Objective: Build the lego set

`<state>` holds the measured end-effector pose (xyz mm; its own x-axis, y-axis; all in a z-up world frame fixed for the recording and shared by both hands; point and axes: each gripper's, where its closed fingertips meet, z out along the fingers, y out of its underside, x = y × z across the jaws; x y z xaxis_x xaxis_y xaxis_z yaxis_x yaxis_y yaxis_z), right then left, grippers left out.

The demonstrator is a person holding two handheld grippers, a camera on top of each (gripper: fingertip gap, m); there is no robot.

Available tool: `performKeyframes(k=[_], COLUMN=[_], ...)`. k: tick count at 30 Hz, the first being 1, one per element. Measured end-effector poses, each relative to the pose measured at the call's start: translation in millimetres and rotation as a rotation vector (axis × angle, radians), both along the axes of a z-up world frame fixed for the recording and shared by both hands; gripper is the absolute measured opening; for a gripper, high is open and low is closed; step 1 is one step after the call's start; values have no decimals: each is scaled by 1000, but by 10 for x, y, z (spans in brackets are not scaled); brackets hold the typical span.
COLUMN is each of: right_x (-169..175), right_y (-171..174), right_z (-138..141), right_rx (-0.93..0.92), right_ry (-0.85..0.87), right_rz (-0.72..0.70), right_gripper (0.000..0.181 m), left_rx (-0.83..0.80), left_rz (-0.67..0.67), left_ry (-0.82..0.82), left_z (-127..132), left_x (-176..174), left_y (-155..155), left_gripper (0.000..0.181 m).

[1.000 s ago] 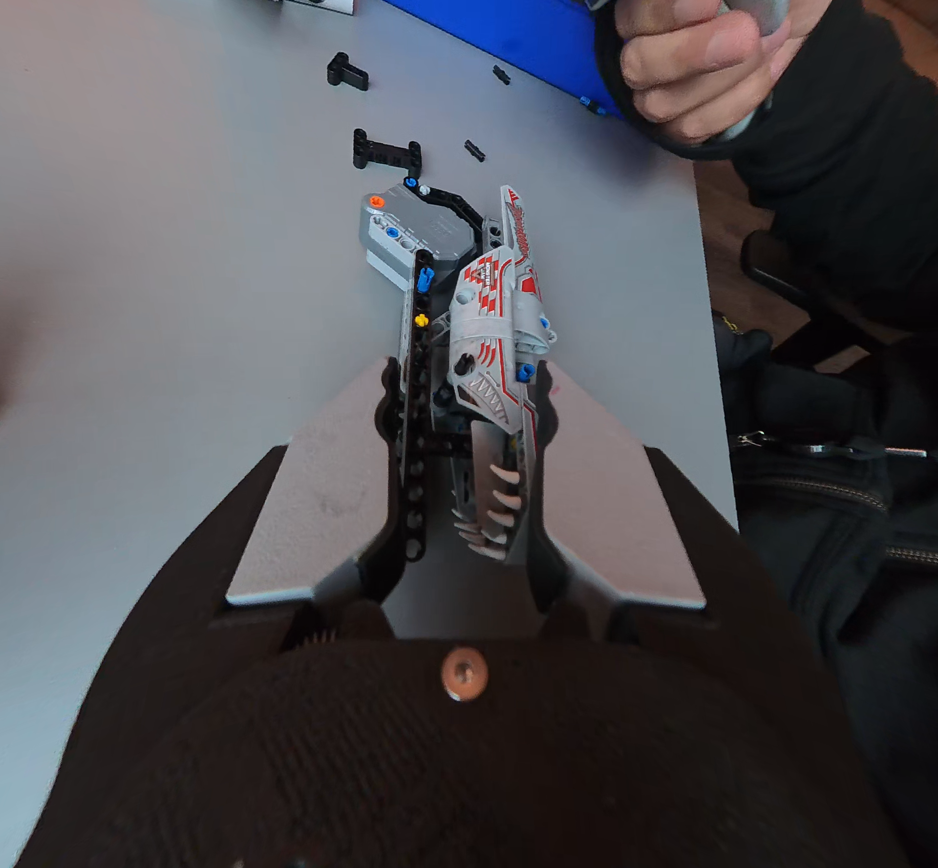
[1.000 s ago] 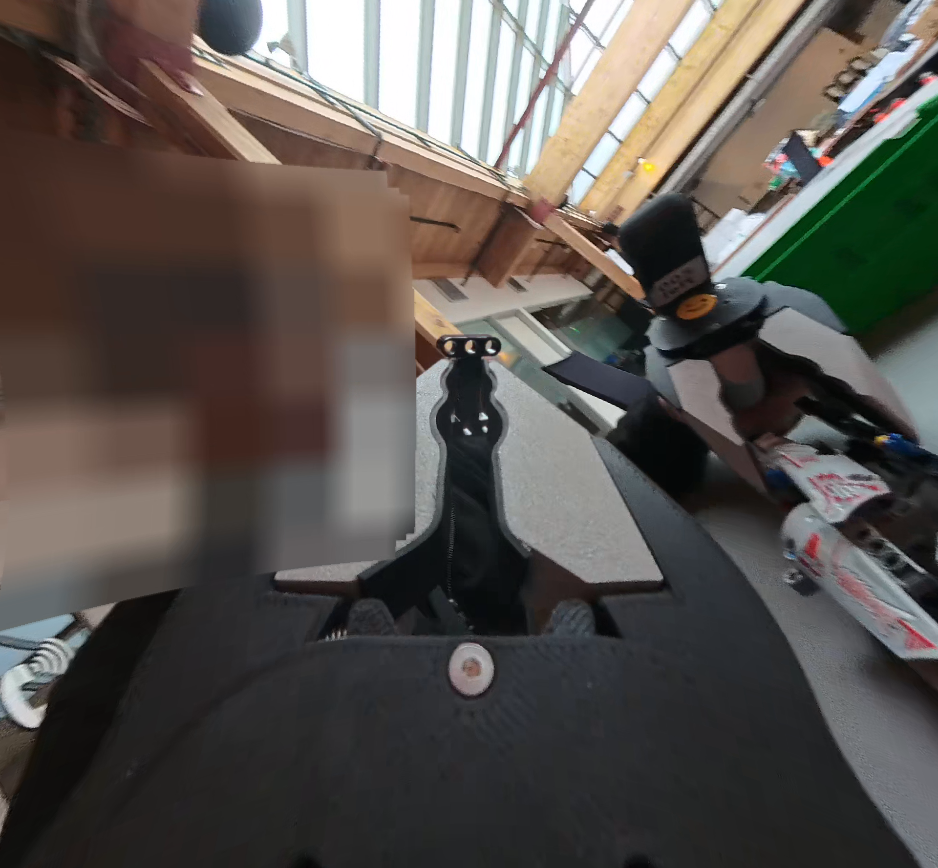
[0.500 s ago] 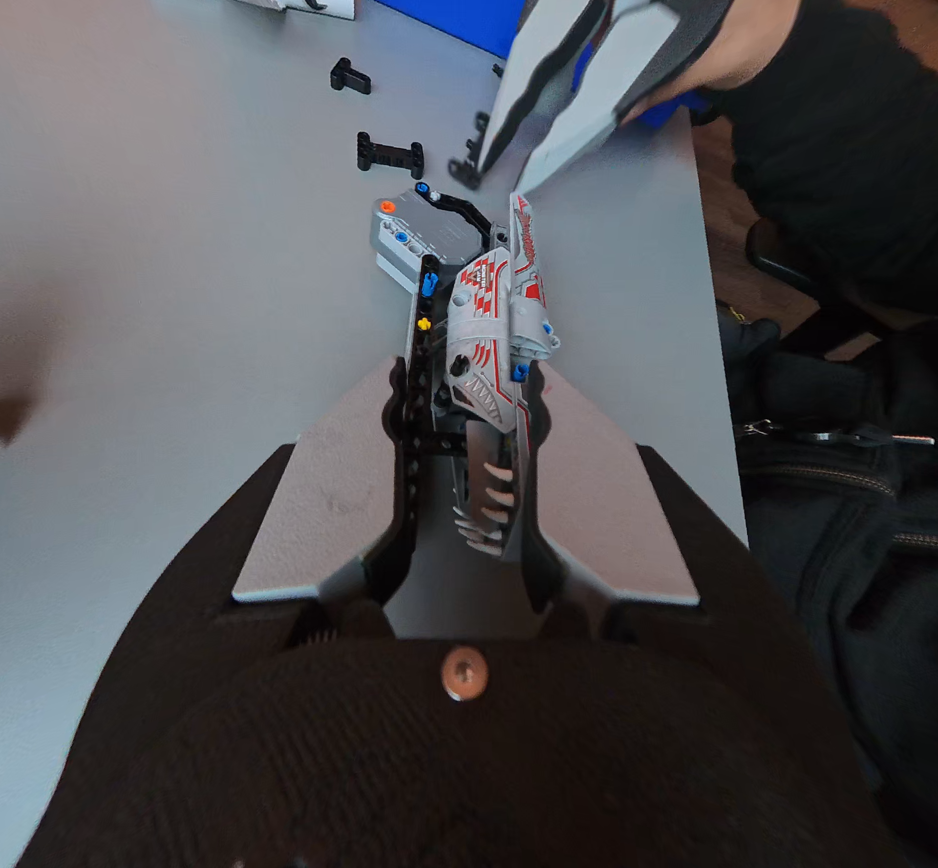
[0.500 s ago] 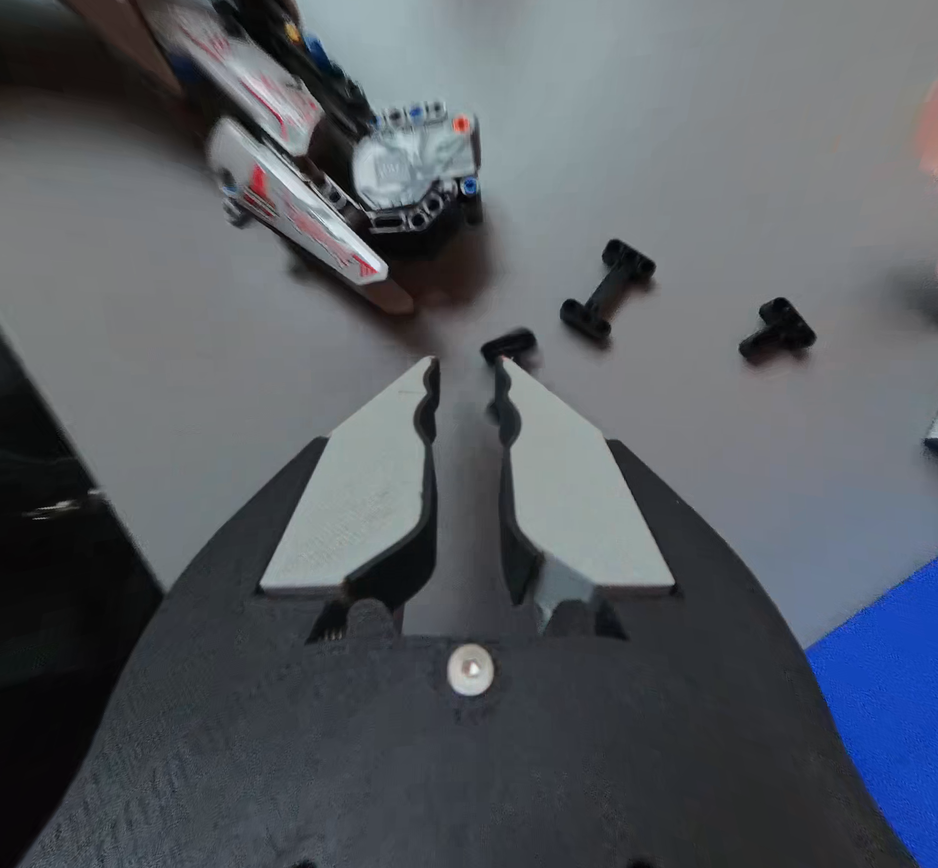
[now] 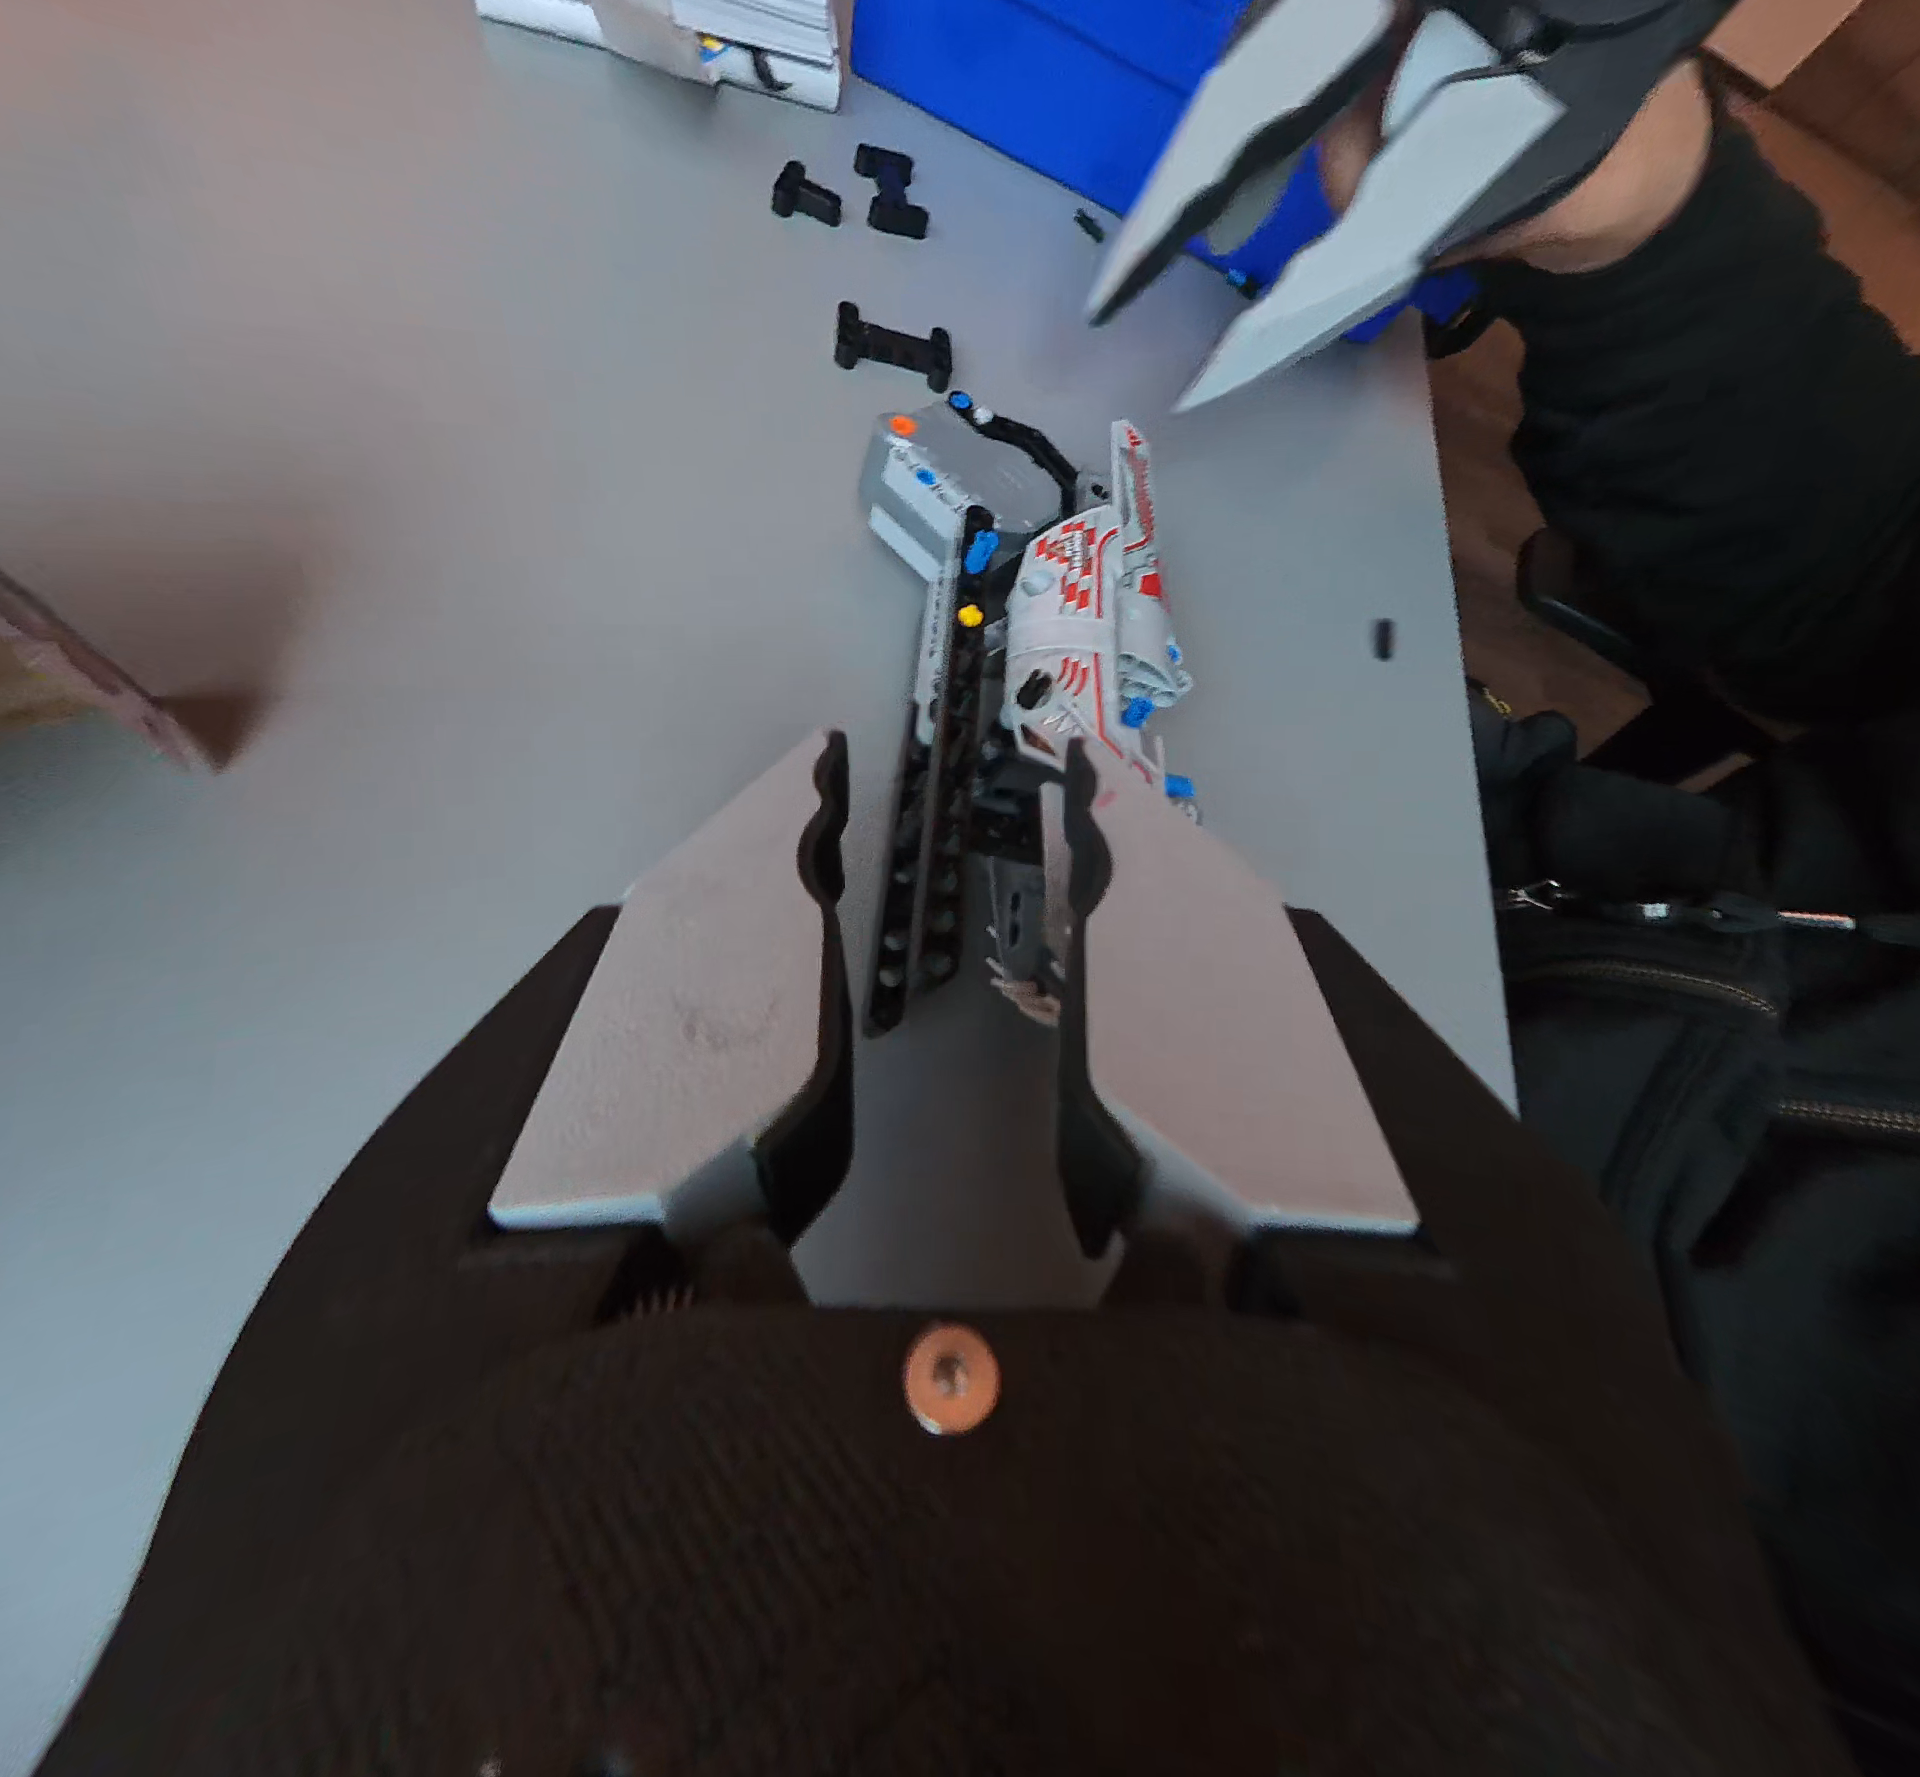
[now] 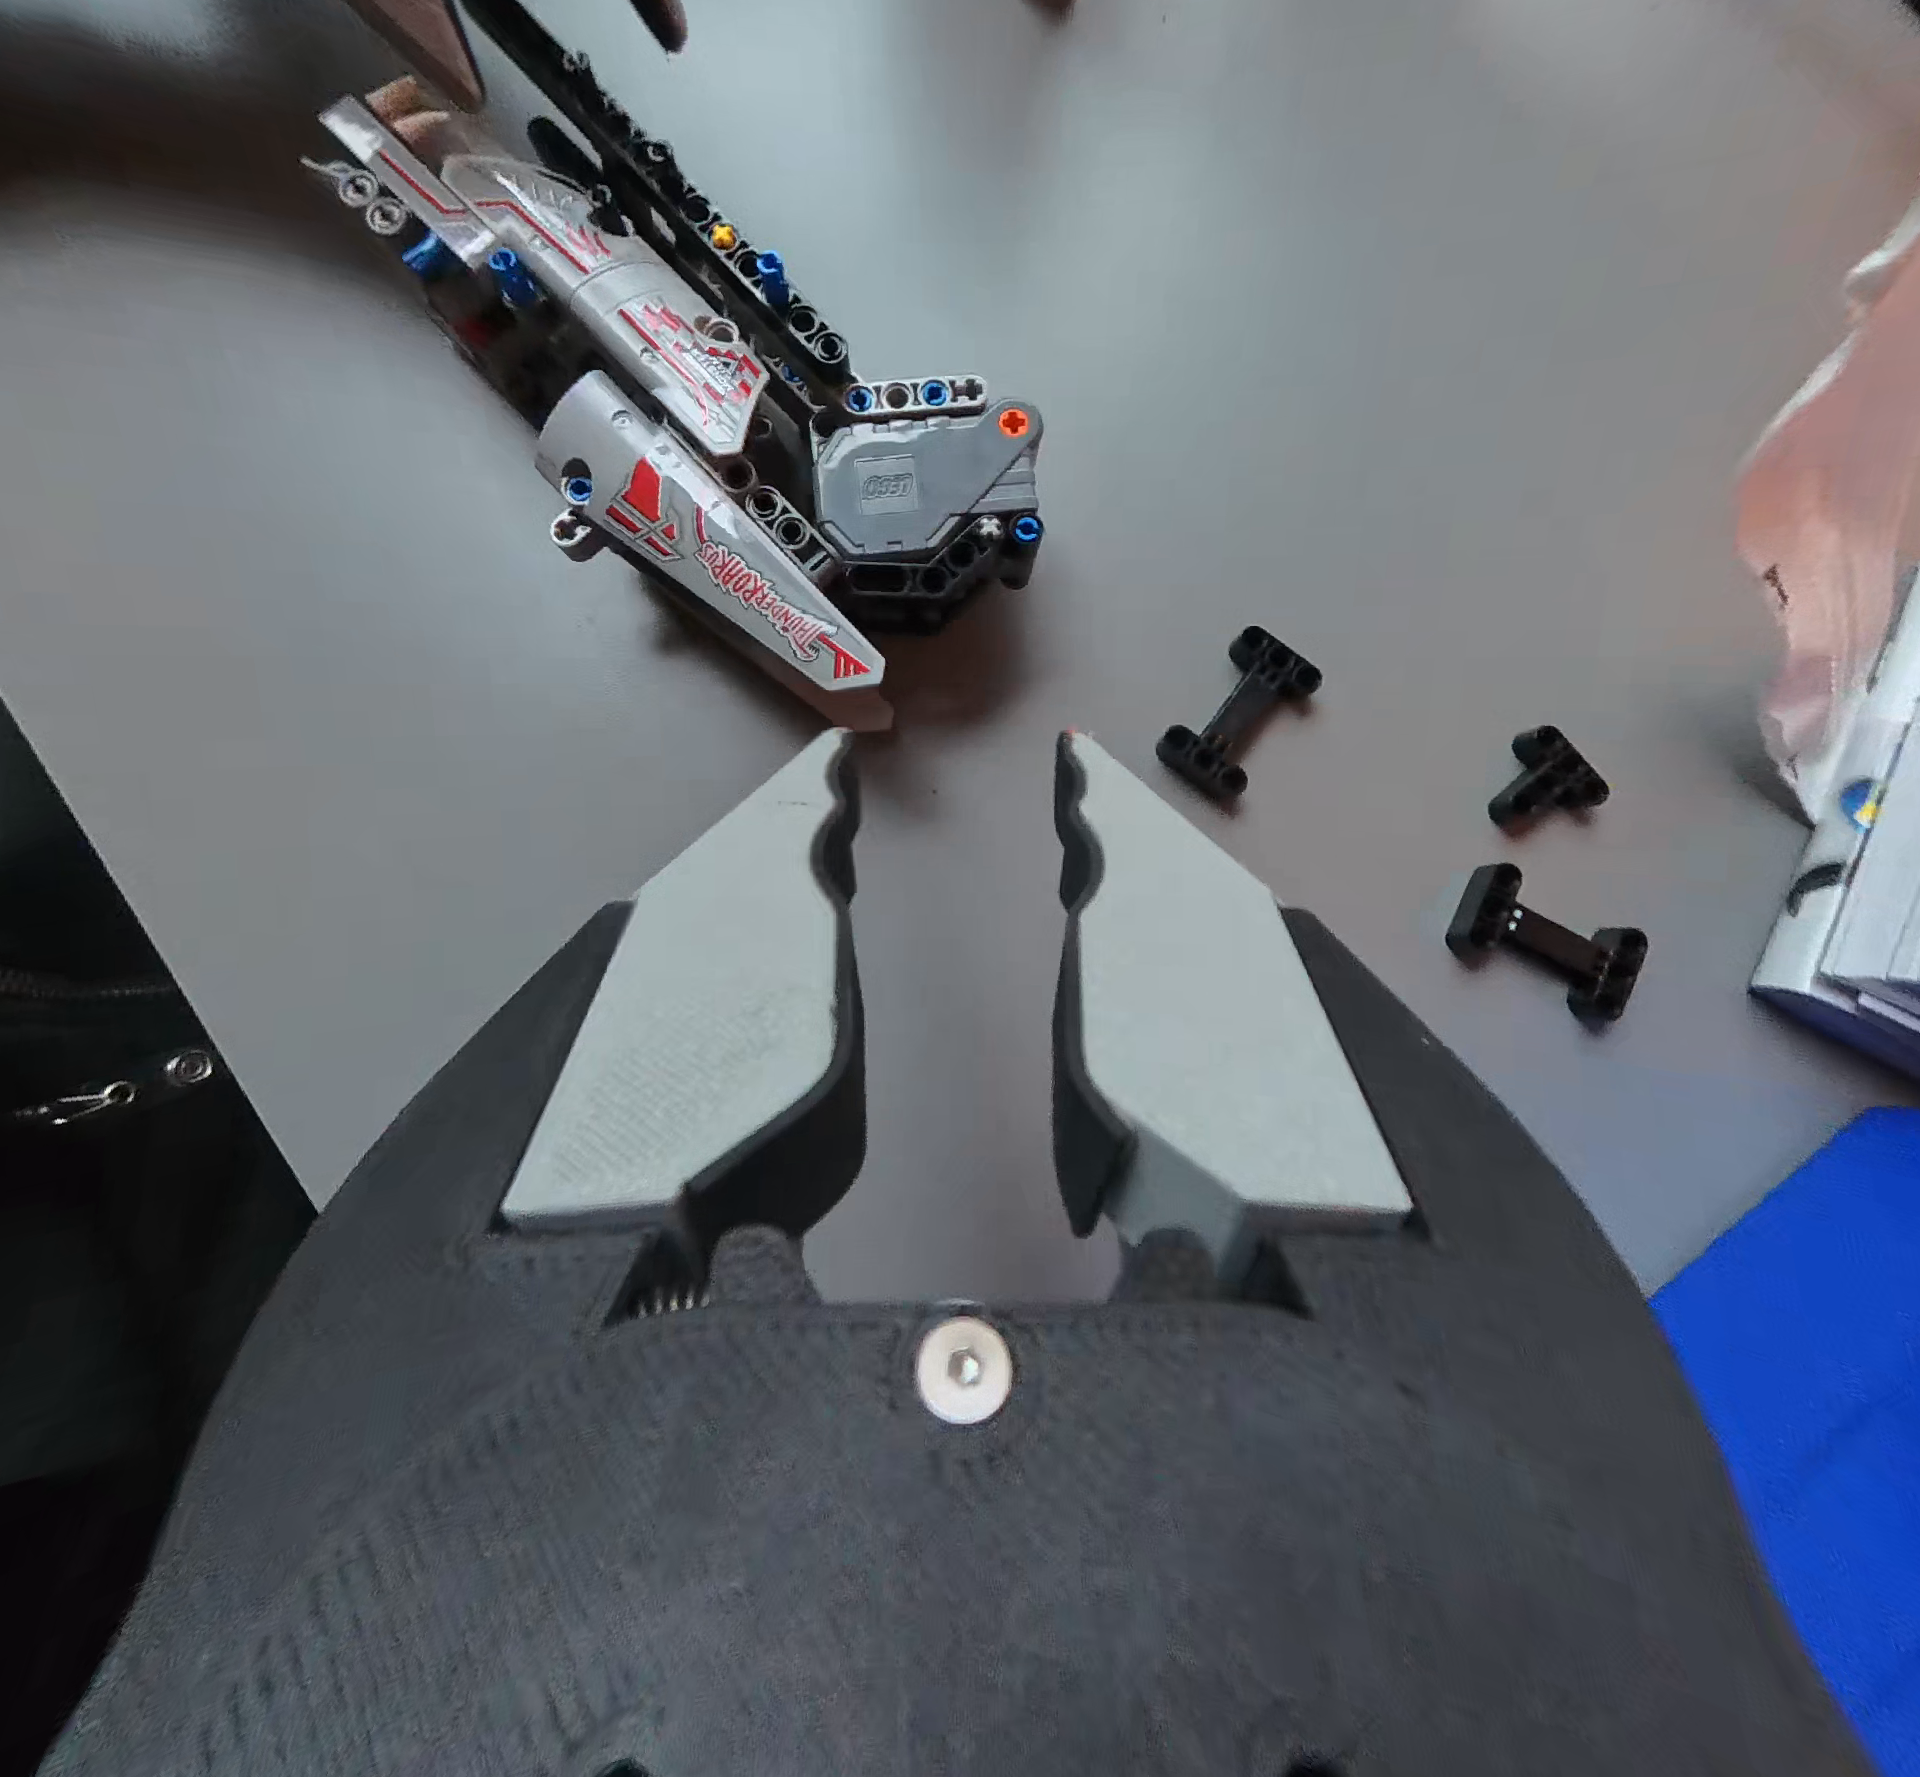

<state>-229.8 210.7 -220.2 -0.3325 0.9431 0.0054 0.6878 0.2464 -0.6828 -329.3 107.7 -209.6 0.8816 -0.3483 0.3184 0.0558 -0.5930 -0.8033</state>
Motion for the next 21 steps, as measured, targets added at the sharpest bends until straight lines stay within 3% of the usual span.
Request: performKeyframes(k=[1,3,4,5,6,7,8,9,11,15,21], right_x=[96,558,868,1114,1260,1306,1297,1301,1247,1188,1255], right_y=[-145,-701,-991,-1162,-1192,-1125,-1078,-1062,-896,-645,-716], right_z=[59,168,142,2,-225,-414,-466,-460,-462,-467,-465], right_rx=[-40,-188,-255,-254,-167,-42,48,120,270,128,-33], right_ry=[26,53,31,-13,-63,-67,4,96,239,178,86], right_rz=[61,313,434,492,493,463,455,486,481,377,439], right_gripper=[30,33,50,42,31,38,34,9,0,0,0], left_rx=[-4,-2,3,5,8,14,17,12,-4,5,8], left_rz=[10,24,26,24,22,22,19,17,18,15,-14], left_ry=[3,0,-5,-11,-13,-10,-11,-15,-18,-35,-64], left_z=[-14,-11,0,12,24,30,24,5,-44,-41,-84], left_x=[-21,-42,-41,-33,-24,-14,0,15,30,48,74], left_y=[3,9,9,11,18,28,37,43,48,56,70], left_gripper=[38,36,34,33,33,32,31,31,31,27,30])
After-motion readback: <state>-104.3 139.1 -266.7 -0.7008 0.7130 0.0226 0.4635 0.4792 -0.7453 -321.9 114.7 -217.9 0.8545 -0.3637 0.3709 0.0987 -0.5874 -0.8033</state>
